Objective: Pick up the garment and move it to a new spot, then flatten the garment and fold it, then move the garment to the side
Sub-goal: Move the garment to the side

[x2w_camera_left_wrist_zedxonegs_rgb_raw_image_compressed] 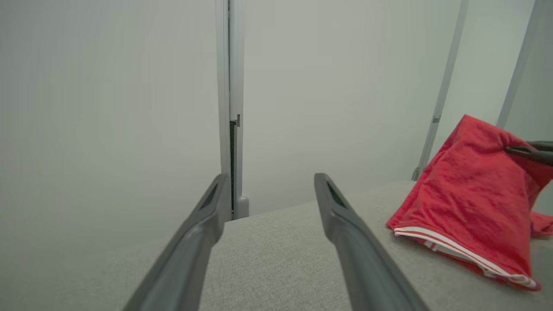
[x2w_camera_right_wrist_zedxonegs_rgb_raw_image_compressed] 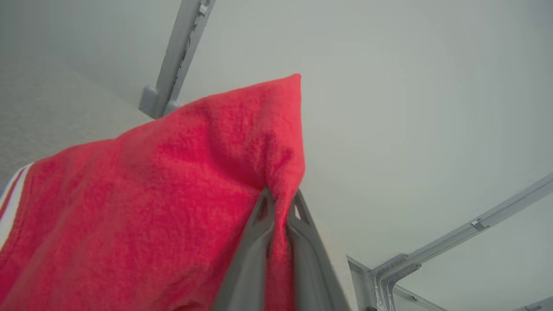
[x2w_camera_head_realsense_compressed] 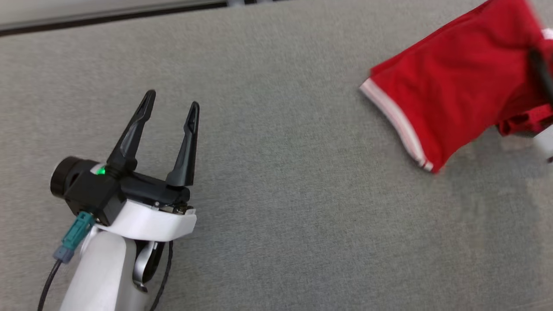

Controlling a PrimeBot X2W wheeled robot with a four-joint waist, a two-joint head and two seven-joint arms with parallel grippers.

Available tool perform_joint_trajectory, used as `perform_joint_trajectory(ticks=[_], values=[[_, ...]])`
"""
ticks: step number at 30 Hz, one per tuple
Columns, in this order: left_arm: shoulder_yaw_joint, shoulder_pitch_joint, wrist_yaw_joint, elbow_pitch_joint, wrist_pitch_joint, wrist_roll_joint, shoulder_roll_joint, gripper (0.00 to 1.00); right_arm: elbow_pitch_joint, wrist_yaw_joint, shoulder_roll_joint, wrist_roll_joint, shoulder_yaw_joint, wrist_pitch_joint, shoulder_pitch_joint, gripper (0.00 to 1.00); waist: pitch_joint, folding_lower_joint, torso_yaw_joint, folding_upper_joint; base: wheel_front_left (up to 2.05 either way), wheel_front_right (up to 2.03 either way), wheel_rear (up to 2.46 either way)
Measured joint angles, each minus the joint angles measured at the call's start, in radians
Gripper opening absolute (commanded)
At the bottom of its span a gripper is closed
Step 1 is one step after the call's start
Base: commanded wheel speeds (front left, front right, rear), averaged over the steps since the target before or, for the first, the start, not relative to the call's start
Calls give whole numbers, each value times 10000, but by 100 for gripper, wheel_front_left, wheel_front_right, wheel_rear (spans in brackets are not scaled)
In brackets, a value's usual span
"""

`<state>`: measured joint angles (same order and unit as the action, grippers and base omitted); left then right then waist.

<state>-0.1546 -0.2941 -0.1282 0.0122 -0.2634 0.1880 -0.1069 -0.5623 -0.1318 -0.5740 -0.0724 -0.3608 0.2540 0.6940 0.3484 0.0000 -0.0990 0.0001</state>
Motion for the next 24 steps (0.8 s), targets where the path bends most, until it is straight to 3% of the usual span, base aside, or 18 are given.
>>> perform_joint_trajectory(ticks=[9,15,24], values=[[-535,-844,-13,-157,2,249,-525,100,-1415,0,-941,-550,1342,-426,1513,0,1470,0,-509,0,0,0,0],[-671,-1065,-13,-226,2,370,-654,100,-2230,0,-911,-1032,1858,-826,1828,0,2091,0,-489,-1,0,0,0],[-665,-1252,-13,-167,2,410,-744,100,-3557,-2,-819,-610,2853,-1323,2157,0,2599,0,-288,0,0,0,0]])
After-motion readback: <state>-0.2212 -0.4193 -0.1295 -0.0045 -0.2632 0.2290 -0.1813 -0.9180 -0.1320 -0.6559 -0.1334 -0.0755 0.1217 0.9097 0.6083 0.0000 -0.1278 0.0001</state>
